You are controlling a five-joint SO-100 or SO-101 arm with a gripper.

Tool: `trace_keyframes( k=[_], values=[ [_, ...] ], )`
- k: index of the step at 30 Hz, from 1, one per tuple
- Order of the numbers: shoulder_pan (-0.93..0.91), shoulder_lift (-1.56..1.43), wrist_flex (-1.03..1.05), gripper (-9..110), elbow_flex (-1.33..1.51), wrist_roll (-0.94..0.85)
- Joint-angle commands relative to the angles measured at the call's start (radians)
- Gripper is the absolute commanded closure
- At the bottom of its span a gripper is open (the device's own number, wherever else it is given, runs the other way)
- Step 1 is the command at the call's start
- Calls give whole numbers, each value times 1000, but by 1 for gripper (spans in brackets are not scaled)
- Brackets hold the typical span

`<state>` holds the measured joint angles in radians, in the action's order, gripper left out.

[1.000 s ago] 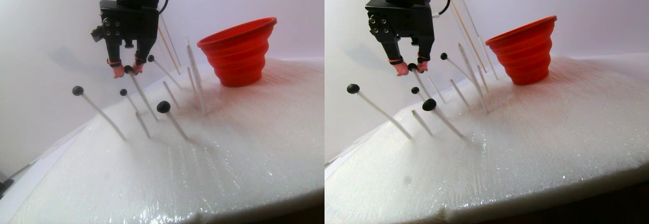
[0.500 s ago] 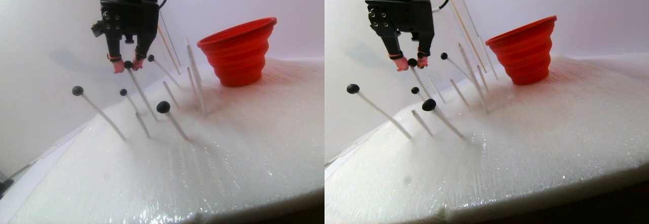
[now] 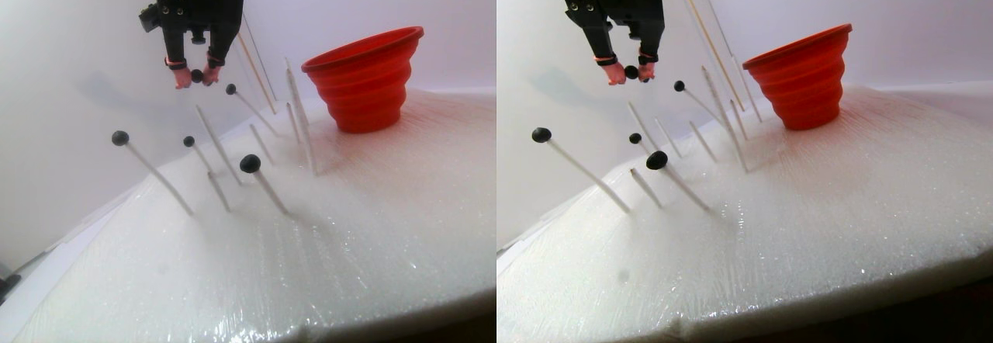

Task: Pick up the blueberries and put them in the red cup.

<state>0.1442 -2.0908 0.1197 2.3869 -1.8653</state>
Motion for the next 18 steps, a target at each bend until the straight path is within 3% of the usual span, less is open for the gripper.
trace_keyframes(
  k=[1, 18],
  values=[
    [-3, -115, 26, 91, -21, -8],
    [-109, -235, 158, 91, 11, -37]
  ],
)
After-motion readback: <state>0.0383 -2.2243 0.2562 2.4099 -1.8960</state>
